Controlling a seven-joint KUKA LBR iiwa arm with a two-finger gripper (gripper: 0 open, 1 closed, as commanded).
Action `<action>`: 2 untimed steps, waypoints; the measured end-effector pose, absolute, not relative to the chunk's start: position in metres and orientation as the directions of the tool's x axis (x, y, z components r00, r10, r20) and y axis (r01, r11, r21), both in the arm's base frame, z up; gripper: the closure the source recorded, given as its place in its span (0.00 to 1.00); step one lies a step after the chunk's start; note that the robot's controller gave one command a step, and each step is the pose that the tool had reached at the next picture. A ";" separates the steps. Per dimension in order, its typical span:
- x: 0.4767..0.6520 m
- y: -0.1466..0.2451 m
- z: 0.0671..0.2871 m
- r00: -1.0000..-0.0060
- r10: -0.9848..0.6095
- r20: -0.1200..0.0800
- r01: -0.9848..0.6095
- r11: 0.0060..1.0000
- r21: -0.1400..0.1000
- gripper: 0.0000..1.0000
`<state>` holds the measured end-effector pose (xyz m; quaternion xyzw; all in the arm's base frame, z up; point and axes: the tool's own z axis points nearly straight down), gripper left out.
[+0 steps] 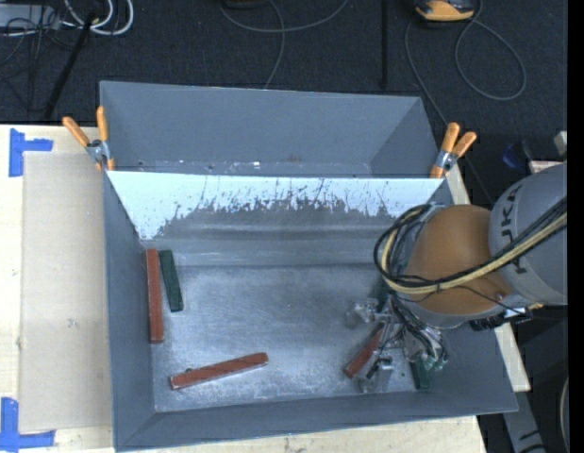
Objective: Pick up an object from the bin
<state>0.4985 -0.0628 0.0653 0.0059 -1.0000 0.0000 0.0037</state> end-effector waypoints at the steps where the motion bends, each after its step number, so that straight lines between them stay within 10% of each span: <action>1: 0.500 -0.062 0.069 -1.000 -0.014 0.001 -0.014 1.000 0.000 1.00; 2: 0.500 -0.062 0.069 -1.000 -0.015 0.001 -0.015 1.000 0.000 1.00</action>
Offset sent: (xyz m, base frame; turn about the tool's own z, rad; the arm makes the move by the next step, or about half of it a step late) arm 0.0000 0.0000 0.0000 0.0000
